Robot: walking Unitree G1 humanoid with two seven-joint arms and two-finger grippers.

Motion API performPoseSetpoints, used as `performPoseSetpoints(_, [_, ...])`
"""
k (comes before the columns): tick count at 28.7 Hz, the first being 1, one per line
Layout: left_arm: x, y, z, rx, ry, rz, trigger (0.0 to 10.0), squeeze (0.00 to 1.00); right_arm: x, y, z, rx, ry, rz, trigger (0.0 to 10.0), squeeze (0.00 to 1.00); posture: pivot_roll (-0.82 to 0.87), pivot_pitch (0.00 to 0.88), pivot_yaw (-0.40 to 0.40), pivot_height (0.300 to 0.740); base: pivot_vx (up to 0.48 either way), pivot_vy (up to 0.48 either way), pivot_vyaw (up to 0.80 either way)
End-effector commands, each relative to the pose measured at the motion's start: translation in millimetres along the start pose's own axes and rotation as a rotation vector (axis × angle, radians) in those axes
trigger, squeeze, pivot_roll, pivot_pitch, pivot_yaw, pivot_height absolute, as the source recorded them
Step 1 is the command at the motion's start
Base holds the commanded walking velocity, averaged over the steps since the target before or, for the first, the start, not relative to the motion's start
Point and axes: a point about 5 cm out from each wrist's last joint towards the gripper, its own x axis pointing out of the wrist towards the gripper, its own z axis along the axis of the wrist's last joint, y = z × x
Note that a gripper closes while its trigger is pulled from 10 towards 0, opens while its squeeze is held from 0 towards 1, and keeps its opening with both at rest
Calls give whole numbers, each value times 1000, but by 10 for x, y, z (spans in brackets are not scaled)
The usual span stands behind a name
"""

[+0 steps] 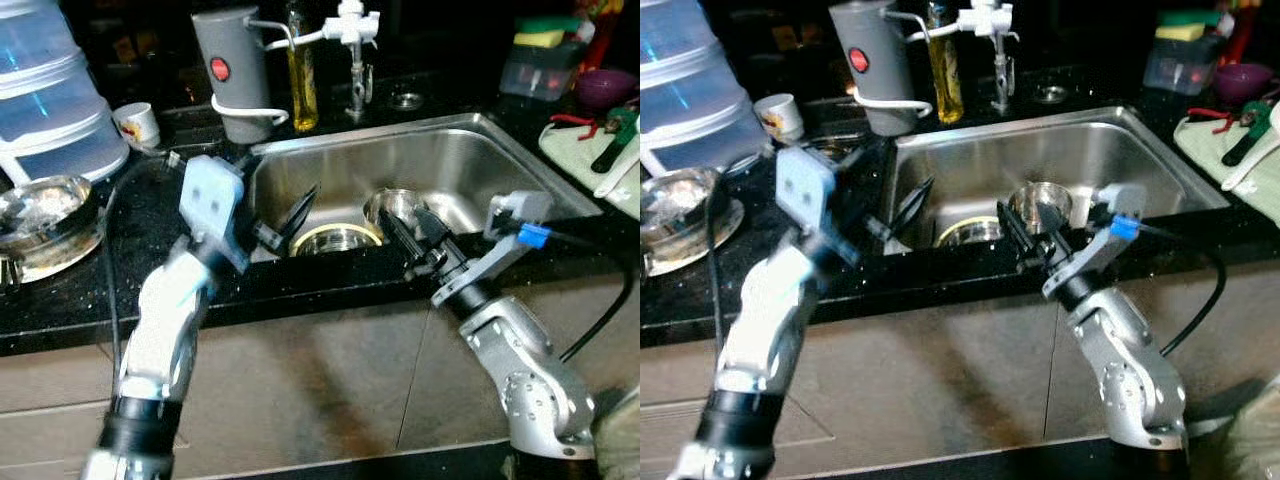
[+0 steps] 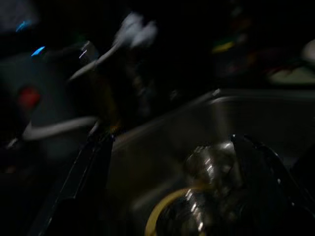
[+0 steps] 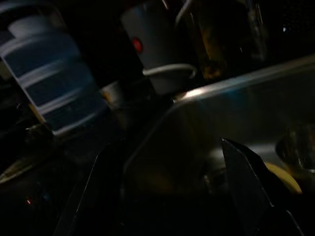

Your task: Kitchen organization

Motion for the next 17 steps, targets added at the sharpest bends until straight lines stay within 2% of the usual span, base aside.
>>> performPoseSetpoints(1, [-147, -58, -102, -20, 69, 25, 10000, 0, 0, 1, -148, -8, 29, -1, 10000, 0, -63, 0, 61, 740, 0, 0, 0])
performPoseSetpoints(3, [-334, -177, -256, -58, 158, 26, 10000, 0, -32, -39, -304, -17, 60, -23, 10000, 0, -59, 0, 58, 740, 0, 0, 0])
performPoseSetpoints(4, [-334, -177, -256, -58, 158, 26, 10000, 0, -32, -39, -304, -17, 60, -23, 10000, 0, -59, 0, 58, 740, 0, 0, 0])
performPoseSetpoints(7, [-507, -217, -410, -67, 241, 57, 10000, 0, -72, -47, -415, 18, 49, -24, 10000, 0, -55, 0, 58, 740, 0, 0, 0])
performPoseSetpoints(11, [-597, -184, -466, -70, 284, 130, 10000, 0, -90, -35, -406, 79, -7, -11, 10000, 0, -55, 0, 62, 740, 0, 0, 0])
performPoseSetpoints(17, [-600, -209, -461, -42, 291, 133, 10000, 0, -95, 45, -288, 170, -87, 70, 10000, 0, -55, 0, 64, 740, 0, 0, 0])
